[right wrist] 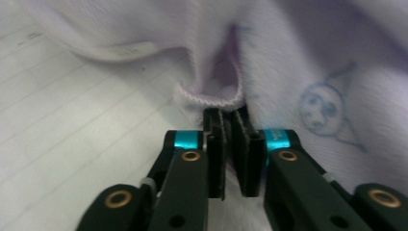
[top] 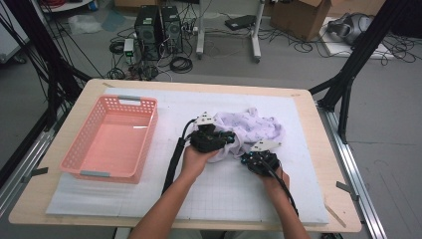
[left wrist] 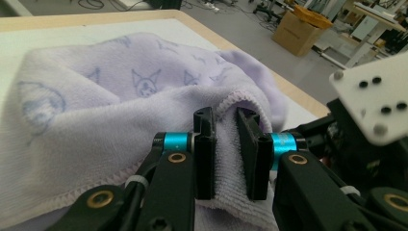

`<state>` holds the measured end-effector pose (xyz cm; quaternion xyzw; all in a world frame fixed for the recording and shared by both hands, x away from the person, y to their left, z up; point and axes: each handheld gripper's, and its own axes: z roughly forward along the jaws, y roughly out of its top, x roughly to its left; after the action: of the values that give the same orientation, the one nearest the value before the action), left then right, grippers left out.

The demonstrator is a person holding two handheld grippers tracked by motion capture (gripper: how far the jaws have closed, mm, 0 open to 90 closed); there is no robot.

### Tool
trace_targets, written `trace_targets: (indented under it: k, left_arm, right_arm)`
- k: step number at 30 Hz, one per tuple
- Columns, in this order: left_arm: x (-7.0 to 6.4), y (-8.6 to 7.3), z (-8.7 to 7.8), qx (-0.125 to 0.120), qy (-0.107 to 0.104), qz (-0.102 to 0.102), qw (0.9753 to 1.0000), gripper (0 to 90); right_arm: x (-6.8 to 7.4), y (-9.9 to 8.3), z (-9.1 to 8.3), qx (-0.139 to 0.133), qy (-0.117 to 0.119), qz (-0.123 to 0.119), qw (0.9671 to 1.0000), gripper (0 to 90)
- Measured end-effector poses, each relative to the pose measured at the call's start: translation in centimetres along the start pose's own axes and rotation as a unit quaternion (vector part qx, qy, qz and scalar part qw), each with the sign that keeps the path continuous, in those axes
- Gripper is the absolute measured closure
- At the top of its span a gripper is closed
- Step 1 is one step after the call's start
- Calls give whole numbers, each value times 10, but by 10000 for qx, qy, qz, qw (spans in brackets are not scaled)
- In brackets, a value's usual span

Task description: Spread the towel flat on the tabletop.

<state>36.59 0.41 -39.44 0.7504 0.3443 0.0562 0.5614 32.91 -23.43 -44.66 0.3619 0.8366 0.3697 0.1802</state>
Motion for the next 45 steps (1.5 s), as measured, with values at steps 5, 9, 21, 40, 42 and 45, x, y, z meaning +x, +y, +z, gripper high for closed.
trace_targets:
  k: [5, 9, 21, 40, 42, 45]
  left_arm:
    - [15, -11, -17, 64, 67, -44, 9999, 788]
    - [22, -22, -25, 176, 218, -3, 9996, 807]
    - [29, -53, -50, 439, 725, 55, 9964, 699]
    - [-3, -43, -83, 112, 866, 583, 9945, 458]
    - [-8, -39, -64, 323, 590, 680, 9954, 438]
    - [-17, -38, -36, 557, 388, 949, 9932, 407]
  right_arm:
    - [-9, -15, -25, 41, 301, -105, 9995, 867]
    - [-19, -32, -55, -80, 571, -214, 9981, 870]
    - [-51, -71, -100, -96, 0, 115, 9999, 859]
    - [-47, -72, -110, -671, -338, 556, 9956, 692]
    - [-47, -72, -109, -655, -325, 558, 9958, 691]
    - [-47, -73, -107, -627, -296, 561, 9960, 687]
